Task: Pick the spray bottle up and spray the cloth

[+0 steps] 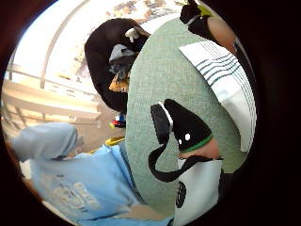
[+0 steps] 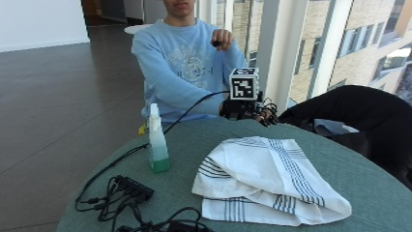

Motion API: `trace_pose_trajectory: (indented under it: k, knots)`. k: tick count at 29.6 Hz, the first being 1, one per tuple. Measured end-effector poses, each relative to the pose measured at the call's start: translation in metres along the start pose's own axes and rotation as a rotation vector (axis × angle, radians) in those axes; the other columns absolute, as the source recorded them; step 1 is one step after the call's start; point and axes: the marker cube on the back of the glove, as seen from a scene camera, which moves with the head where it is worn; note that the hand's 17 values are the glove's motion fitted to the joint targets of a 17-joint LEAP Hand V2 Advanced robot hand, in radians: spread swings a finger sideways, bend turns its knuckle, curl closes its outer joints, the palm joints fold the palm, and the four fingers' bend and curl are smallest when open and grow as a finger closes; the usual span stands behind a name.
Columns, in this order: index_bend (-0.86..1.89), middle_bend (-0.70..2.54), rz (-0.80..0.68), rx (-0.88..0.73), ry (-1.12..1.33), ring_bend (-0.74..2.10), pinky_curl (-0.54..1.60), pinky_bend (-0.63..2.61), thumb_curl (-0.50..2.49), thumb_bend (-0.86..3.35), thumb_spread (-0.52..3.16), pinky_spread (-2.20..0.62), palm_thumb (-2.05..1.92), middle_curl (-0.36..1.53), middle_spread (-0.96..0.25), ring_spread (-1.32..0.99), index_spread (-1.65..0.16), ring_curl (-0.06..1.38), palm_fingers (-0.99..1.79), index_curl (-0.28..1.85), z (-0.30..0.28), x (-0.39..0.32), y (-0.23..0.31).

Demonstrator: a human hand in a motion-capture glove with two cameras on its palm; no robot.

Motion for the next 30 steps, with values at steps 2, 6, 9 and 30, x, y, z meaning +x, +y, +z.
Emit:
trace_pose_trajectory:
  k: [2, 6, 9, 30]
  knots:
    - [0.23, 0.33, 0.007, -0.005, 0.001, 0.32, 0.08, 0.31, 0.09, 0.29, 0.49, 0.1, 0.45, 0.11, -0.06, -0.03, -0.23, 0.1, 0.71, 0.1, 0.001, 0.002, -0.001]
    - [0.19, 0.34, 0.016, -0.021, 0.011, 0.33, 0.15, 0.31, 0.12, 0.29, 0.71, 0.14, 0.49, 0.17, -0.08, -0.04, -0.31, 0.17, 0.67, 0.17, 0.002, 0.005, 0.002]
    - [0.16, 0.34, 0.014, -0.024, 0.021, 0.33, 0.18, 0.3, 0.14, 0.28, 0.83, 0.16, 0.5, 0.2, -0.08, -0.05, -0.34, 0.19, 0.65, 0.19, -0.001, 0.006, 0.006]
    - [0.18, 0.17, -0.01, -0.037, 0.017, 0.25, 0.28, 0.32, 0.19, 0.09, 1.08, 0.21, 0.46, 0.26, -0.09, -0.05, -0.42, 0.24, 0.54, 0.29, -0.004, 0.007, 0.014]
